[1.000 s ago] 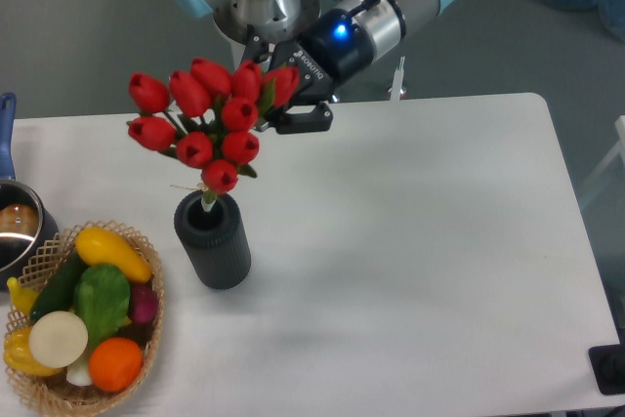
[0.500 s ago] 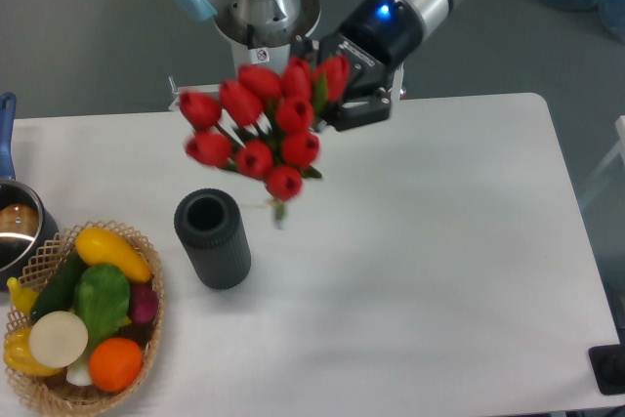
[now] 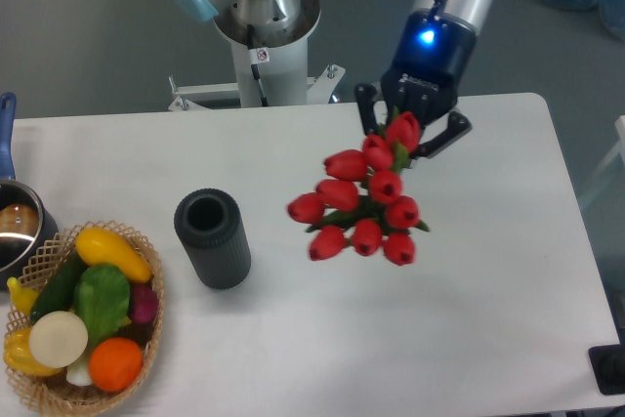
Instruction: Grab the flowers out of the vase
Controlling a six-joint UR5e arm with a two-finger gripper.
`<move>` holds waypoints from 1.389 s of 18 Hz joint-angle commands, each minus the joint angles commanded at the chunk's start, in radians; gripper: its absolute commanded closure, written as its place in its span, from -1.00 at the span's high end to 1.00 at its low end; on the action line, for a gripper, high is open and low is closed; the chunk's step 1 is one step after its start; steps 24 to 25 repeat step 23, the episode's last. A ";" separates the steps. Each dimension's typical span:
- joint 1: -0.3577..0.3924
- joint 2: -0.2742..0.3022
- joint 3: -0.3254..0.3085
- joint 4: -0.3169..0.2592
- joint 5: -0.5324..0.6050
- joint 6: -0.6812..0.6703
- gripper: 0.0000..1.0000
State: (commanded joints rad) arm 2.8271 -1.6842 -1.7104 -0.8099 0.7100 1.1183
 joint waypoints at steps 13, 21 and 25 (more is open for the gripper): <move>-0.093 -0.132 0.164 -0.120 0.537 0.021 -0.83; -0.173 -0.322 0.356 -0.317 0.805 0.095 -0.83; -0.176 -0.327 0.356 -0.328 0.833 0.095 -0.83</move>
